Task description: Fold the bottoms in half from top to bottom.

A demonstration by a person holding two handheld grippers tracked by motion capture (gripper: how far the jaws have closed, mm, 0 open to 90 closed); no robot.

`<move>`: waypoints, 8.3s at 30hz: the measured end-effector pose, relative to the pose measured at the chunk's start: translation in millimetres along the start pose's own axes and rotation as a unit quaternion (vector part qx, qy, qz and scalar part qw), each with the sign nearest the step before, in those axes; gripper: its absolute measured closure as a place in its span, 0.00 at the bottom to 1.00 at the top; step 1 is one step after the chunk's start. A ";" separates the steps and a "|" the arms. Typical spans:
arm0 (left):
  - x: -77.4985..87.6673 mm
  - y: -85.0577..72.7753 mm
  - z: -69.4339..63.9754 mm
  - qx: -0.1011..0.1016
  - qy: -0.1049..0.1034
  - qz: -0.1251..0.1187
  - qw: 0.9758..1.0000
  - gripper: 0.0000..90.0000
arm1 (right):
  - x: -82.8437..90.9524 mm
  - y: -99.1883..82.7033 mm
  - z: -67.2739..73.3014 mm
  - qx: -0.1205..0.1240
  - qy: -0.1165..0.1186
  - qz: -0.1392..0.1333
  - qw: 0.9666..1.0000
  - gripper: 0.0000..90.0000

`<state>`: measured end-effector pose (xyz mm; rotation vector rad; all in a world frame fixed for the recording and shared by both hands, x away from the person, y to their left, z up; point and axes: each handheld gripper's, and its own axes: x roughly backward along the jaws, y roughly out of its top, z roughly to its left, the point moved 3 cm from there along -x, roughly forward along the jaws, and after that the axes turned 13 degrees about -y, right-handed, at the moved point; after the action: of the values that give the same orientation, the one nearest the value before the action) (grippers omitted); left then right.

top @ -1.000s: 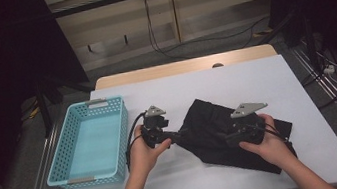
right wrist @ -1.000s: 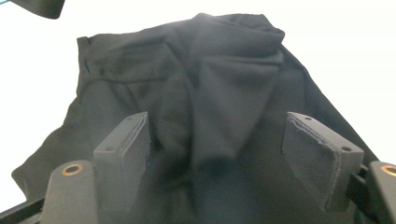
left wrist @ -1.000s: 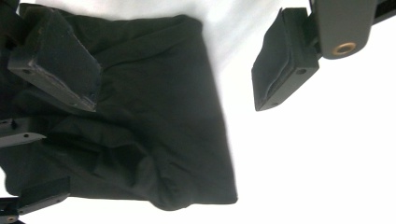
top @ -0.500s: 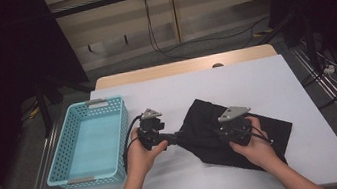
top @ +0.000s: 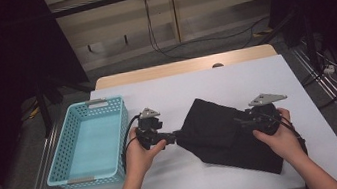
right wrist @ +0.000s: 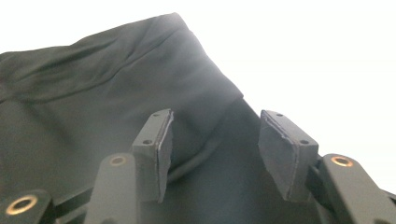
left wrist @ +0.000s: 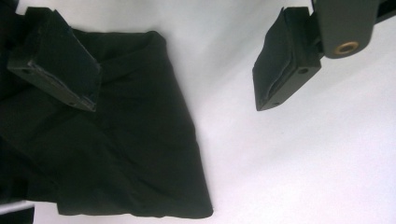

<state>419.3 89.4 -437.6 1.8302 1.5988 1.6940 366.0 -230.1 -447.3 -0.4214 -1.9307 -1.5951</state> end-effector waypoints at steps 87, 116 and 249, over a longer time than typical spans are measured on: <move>2.5 -4.8 1.6 -0.026 0.019 0.021 0.999 0.13 | 29.1 -2.4 -20.0 -0.060 0.086 -0.012 0.994 0.95; -1.4 -5.9 -4.9 -0.028 0.013 0.029 0.999 0.12 | 46.6 -16.1 -32.3 -0.058 0.067 -0.004 0.996 0.95; -33.1 2.1 -24.5 -0.036 -0.022 0.032 0.999 0.12 | 64.1 -46.2 -62.8 -0.038 -0.026 0.009 0.999 0.30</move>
<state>408.5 51.0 -447.9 1.8899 1.4583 1.7005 304.3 -309.4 -436.9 -0.5144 -1.9037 -1.6661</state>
